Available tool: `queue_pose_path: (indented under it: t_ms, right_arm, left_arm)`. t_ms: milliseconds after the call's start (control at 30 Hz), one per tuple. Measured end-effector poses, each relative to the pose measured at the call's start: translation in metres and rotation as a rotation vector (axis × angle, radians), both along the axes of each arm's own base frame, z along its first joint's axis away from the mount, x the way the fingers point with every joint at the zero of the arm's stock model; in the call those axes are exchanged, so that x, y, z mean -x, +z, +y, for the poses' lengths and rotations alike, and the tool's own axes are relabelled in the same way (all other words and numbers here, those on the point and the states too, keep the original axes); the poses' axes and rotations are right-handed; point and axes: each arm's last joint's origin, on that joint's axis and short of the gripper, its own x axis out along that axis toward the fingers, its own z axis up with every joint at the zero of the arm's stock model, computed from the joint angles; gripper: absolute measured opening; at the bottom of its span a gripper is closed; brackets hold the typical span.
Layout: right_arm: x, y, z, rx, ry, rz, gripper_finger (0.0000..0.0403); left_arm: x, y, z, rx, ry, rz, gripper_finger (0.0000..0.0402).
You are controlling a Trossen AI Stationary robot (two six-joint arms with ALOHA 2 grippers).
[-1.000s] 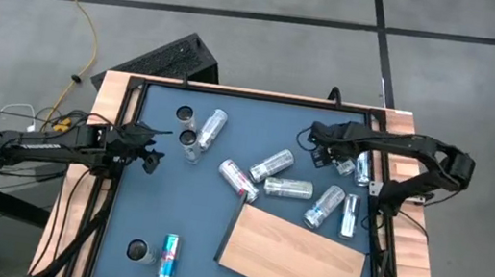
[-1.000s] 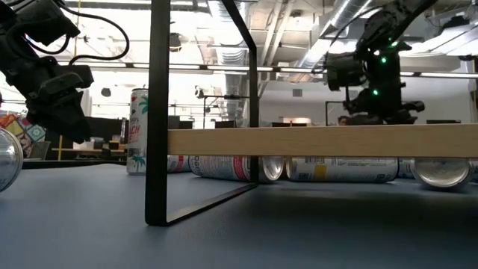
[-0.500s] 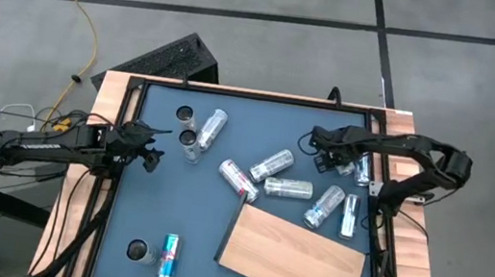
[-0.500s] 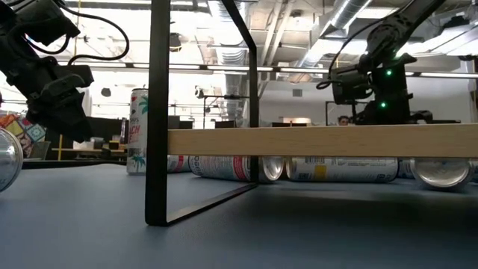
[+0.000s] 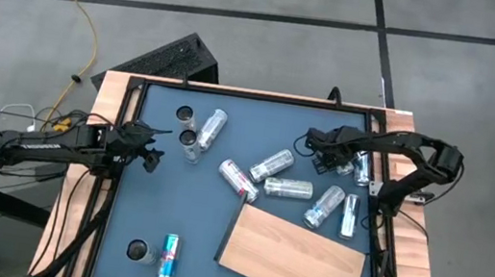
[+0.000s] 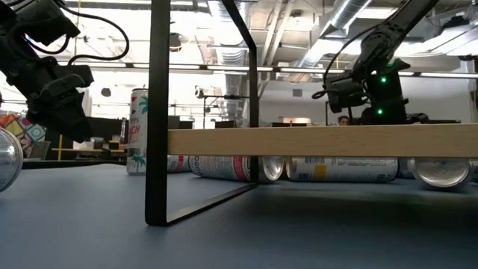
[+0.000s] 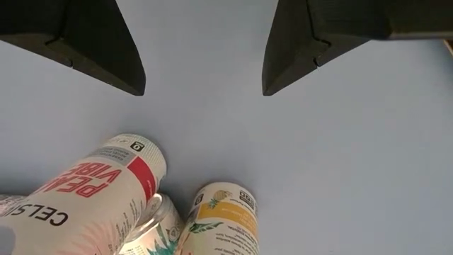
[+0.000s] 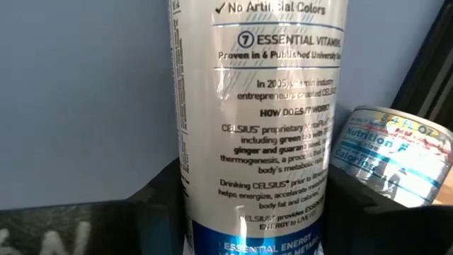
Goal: Place canned beverage on shelf
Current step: Put the top white blue soda can on the shelf
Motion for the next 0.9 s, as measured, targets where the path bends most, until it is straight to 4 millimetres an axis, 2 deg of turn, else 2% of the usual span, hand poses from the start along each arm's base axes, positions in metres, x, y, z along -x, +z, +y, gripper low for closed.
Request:
queue_pose_path:
  t_ms: [167,367,467,633,767,900]
  right_arm:
    - [-0.007,0.029,0.002,0.148,0.015,-0.222,0.0206]
    - [-0.011,0.077,0.023,0.364,0.094,-0.547,0.0206]
    - [-0.013,0.1,0.045,0.463,0.2,-0.684,0.0206]
    - [-0.028,0.13,0.09,0.601,0.538,-0.863,0.0206]
    - [-0.038,0.138,0.126,0.625,0.759,-0.958,0.0206]
    - [-0.047,0.139,0.161,0.628,0.886,-1.083,0.0206]
  left_arm:
    - [0.0,0.0,0.0,0.0,0.0,0.0,0.027]
    - [0.0,0.0,0.0,0.0,0.0,0.0,0.027]
    - [0.0,0.0,0.0,0.0,0.0,0.0,0.027]
    - [0.0,0.0,0.0,-0.016,-0.02,0.013,0.027]
    - [0.0,0.0,0.0,-0.043,-0.05,0.033,0.027]
    - [0.0,0.0,0.0,-0.039,-0.046,0.03,0.027]
